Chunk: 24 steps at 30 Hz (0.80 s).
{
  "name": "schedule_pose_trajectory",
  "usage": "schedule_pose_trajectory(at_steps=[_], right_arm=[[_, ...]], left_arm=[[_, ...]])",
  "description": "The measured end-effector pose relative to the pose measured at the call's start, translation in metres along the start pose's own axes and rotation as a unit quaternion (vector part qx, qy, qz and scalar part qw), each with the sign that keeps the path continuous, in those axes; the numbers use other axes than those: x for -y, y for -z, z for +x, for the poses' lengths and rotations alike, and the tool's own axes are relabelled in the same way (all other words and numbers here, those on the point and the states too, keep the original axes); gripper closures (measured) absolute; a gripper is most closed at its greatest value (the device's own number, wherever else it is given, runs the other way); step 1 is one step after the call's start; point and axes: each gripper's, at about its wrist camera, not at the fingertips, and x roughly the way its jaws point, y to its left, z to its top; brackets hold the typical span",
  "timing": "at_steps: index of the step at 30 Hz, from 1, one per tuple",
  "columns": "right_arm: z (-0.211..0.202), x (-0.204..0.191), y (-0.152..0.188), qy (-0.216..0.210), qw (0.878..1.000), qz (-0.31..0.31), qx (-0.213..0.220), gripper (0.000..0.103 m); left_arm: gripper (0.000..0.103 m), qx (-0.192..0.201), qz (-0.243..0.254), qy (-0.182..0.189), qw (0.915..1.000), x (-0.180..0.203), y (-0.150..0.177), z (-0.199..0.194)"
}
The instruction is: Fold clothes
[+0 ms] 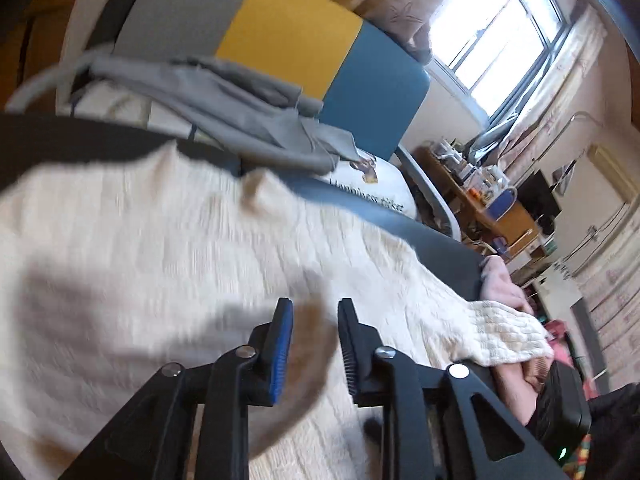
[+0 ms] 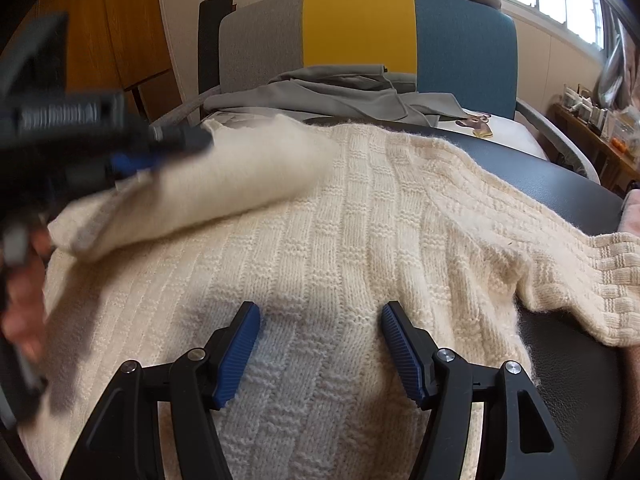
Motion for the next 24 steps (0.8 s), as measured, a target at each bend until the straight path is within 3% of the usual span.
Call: schedule_pose_trajectory(at_steps=[5,8,10,13,15,17,18,19,20,22,24], right_arm=[[0.001,0.002,0.000,-0.006,1.000,0.004,0.000,0.037],[0.000,0.004,-0.002,-0.020,1.000,0.010,-0.004,0.034],[-0.002,0.011,-0.007,-0.074,0.996,0.052,-0.008,0.033],[-0.004,0.025,-0.013,-0.164,0.977,0.139,-0.015,0.032],[0.008,0.036,-0.016,-0.200,0.955,0.219,-0.029,0.029],[0.017,0.038,-0.025,-0.202,0.946,0.251,-0.042,0.031],[0.022,0.038,-0.030,-0.198,0.944,0.260,-0.049,0.045],[0.026,0.038,-0.036,-0.194,0.942,0.268,-0.055,0.078],[0.031,0.037,-0.041,-0.189,0.940,0.276,-0.061,0.092],[0.036,0.035,-0.054,-0.182,0.939,0.284,-0.067,0.095],[0.019,0.028,-0.076,-0.177,0.950,0.256,-0.021,0.095]], left_arm=[[0.074,0.022,0.018,0.039,0.9988,-0.019,0.025,-0.045],[0.074,0.034,0.034,-0.002,0.9988,-0.048,0.044,-0.081],[0.074,0.039,0.015,-0.027,0.9988,-0.069,0.057,-0.096],[0.075,0.041,-0.034,-0.050,0.9973,-0.105,0.074,-0.113],[0.075,0.053,-0.078,-0.033,0.9950,-0.121,0.073,-0.120],[0.074,0.064,-0.078,-0.055,0.9934,-0.124,0.064,-0.123],[0.074,0.068,-0.074,-0.061,0.9931,-0.124,0.059,-0.123],[0.074,0.074,-0.074,-0.066,0.9923,-0.127,0.053,-0.122],[0.073,0.082,-0.080,-0.070,0.9909,-0.131,0.049,-0.121],[0.072,0.098,-0.098,-0.077,0.9873,-0.140,0.042,-0.119],[0.070,0.101,-0.127,-0.078,0.9837,-0.155,0.043,-0.116]])
